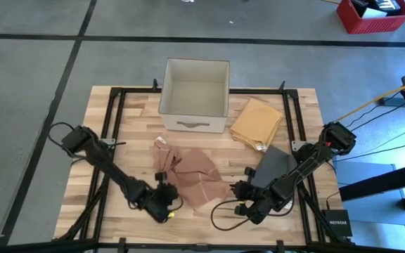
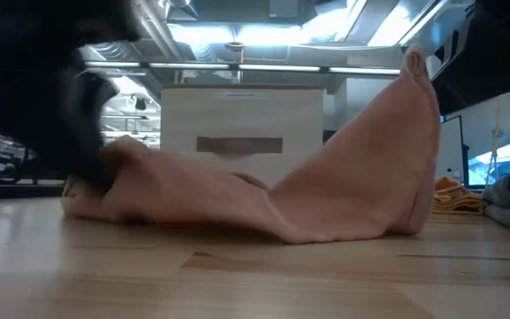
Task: Fold towel
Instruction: Fold the brown towel
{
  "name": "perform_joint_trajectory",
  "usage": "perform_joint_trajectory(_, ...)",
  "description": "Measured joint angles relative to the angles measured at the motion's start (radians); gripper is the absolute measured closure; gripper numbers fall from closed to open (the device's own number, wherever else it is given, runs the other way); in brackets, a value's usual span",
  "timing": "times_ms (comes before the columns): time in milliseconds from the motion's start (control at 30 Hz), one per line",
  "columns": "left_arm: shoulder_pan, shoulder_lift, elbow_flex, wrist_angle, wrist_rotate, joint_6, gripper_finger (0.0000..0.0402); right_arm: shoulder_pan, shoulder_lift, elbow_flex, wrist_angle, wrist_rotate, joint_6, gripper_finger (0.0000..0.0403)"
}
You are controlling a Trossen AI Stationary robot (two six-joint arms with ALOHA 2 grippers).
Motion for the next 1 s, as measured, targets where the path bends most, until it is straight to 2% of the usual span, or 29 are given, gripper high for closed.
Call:
perform_joint_trajectory(133, 0.097, -0.073, 0.051, -0.109, -0.11, 0.057, 0.0319, 0.0, 0.0, 0.0, 0.0, 0.016, -0.003, 0.0397)
perform_joint_trajectory(267, 0.215, -0.138, 0.106, -0.114, -0.23, 0.168, 0.0324, 0.0, 0.0, 0.0, -0.001, 0.016, -0.007, 0.0398)
perform_joint_trajectory(333, 0.266, -0.164, 0.118, -0.12, -0.215, 0.203, 0.0325, 0.0, 0.0, 0.0, -0.001, 0.016, -0.007, 0.0396)
perform_joint_trajectory(433, 0.3, -0.188, 0.132, -0.18, -0.091, 0.171, 0.0325, 0.002, 0.0, 0.0, -0.001, 0.007, -0.007, 0.0396)
perform_joint_trajectory(533, 0.259, -0.208, 0.139, -0.215, 0.035, 0.073, 0.0325, 0.002, 0.0, 0.0, -0.001, -0.011, -0.008, 0.0395)
perform_joint_trajectory(600, 0.191, -0.209, 0.14, -0.212, 0.071, 0.048, 0.0325, 0.002, 0.0, 0.0, -0.001, -0.013, -0.008, 0.0395)
perform_joint_trajectory(800, -0.023, -0.199, 0.107, -0.202, 0.081, -0.135, 0.0325, 0.002, 0.0, 0.0, 0.011, -0.014, -0.008, 0.0394)
perform_joint_trajectory(933, -0.107, -0.199, 0.037, -0.185, 0.08, -0.311, 0.0322, 0.002, 0.0, 0.0, 0.039, -0.015, -0.024, 0.0394)
perform_joint_trajectory(1000, -0.124, -0.199, 0.002, -0.186, 0.08, -0.389, 0.0307, 0.002, 0.0, 0.001, 0.046, -0.015, -0.035, 0.0394)
